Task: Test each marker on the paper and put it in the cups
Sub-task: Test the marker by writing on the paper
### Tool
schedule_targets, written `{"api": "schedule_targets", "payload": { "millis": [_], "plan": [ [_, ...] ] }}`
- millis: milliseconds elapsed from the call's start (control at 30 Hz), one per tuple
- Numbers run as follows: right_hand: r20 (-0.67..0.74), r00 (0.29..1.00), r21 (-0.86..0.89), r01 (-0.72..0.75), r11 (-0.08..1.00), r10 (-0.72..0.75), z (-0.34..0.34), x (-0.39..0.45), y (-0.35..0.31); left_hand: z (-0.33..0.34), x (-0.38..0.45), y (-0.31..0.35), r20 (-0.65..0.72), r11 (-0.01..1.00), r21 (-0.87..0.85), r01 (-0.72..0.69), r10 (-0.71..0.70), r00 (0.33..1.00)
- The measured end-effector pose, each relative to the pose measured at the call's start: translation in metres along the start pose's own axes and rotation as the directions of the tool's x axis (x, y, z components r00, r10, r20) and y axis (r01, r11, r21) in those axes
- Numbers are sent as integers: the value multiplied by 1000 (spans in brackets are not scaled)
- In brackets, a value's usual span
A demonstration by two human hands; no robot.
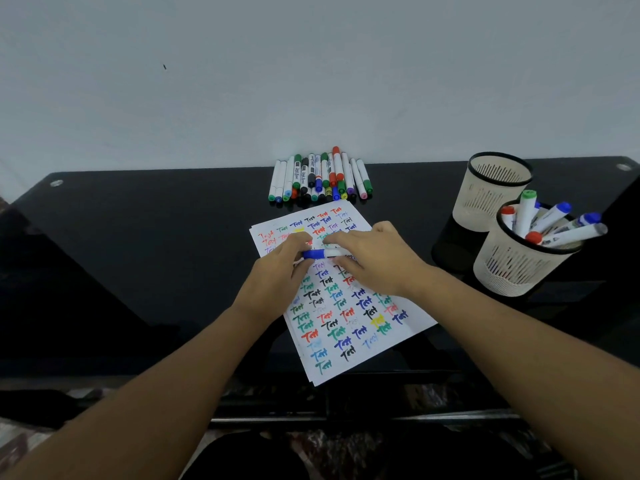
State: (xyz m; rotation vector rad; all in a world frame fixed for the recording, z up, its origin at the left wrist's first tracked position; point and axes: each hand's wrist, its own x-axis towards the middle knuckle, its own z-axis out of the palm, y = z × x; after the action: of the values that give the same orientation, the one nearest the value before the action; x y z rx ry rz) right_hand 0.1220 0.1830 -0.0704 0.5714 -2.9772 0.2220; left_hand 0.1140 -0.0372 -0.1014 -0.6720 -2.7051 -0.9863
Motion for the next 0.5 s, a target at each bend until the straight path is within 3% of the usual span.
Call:
{"api": "schedule_targets", "payload": {
  "millis": [167, 400, 500],
  "plan": [
    [24, 998, -64, 58, 996, -57, -4, 3, -6, 0, -3, 2, 12, 1000, -23, -9, 9, 1000],
    [2, 999, 124, -44, 991, 44, -2, -2, -9, -5, 0, 8, 44, 993, -54, 103, -101, 994],
    [-19, 996, 224, -85, 971, 91, -5, -5, -7, -2, 6, 3, 46, 990, 110, 89, -95, 994]
  ]
}}
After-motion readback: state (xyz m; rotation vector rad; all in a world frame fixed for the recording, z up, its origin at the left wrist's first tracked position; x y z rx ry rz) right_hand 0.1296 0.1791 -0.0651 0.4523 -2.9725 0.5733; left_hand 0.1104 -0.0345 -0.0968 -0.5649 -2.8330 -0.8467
